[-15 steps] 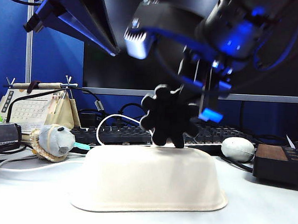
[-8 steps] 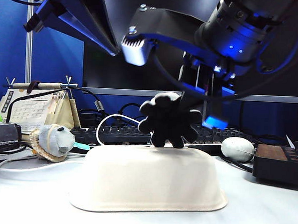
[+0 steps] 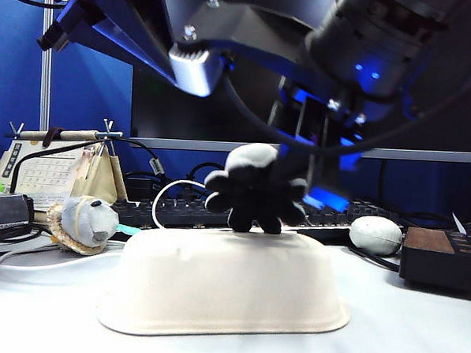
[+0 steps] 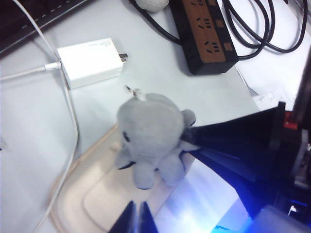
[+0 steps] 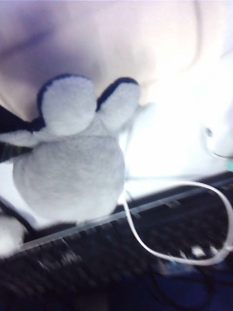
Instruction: Place the tilting octopus upright.
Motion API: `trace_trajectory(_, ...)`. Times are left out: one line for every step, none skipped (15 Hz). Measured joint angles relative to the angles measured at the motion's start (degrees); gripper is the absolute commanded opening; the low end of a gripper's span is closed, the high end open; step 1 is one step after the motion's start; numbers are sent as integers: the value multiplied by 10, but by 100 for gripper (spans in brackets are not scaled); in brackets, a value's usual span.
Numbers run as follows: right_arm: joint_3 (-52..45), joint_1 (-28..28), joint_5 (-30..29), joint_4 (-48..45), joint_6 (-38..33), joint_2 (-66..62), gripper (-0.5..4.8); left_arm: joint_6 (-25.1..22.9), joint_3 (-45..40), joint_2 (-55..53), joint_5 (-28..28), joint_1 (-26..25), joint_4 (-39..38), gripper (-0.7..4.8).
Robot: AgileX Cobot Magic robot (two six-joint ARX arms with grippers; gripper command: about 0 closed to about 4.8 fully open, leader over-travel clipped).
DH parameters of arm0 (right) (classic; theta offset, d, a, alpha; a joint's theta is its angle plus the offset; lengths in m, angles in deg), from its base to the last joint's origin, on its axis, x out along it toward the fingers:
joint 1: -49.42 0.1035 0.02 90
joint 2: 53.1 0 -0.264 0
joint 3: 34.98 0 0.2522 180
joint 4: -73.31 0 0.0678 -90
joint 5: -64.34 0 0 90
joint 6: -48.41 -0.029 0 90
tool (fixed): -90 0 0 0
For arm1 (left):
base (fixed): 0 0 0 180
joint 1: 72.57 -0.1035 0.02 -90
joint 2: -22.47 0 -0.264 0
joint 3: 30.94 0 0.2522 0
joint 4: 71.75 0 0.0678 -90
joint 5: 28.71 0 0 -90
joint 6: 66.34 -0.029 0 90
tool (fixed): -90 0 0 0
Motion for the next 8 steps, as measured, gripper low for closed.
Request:
trace_trajectory(0, 0, 0, 13, -8, 0, -2, 0, 0, 0, 0, 0, 0, 22)
trace_trajectory(0, 0, -1, 27, -17, 0, -2, 0, 0, 0, 0, 0, 0, 22)
trace_trajectory(0, 0, -1, 39, -24, 0, -2, 0, 0, 0, 0, 0, 0, 22)
trace_trajectory(0, 0, -1, 46, -34, 0, -2, 0, 0, 0, -6, 0, 0, 22)
trace_trajectory(0, 0, -1, 46, -36, 0, -2, 0, 0, 0, -21, 0, 0, 22)
trace_trajectory(0, 0, -1, 46, -38, 0, -2, 0, 0, 0, -42, 0, 0, 22)
trace_trajectory(0, 0, -1, 46, -38, 0, -2, 0, 0, 0, -75, 0, -1, 22)
trace_trajectory(0, 0, -1, 46, -38, 0, -2, 0, 0, 0, -89, 0, -5, 22)
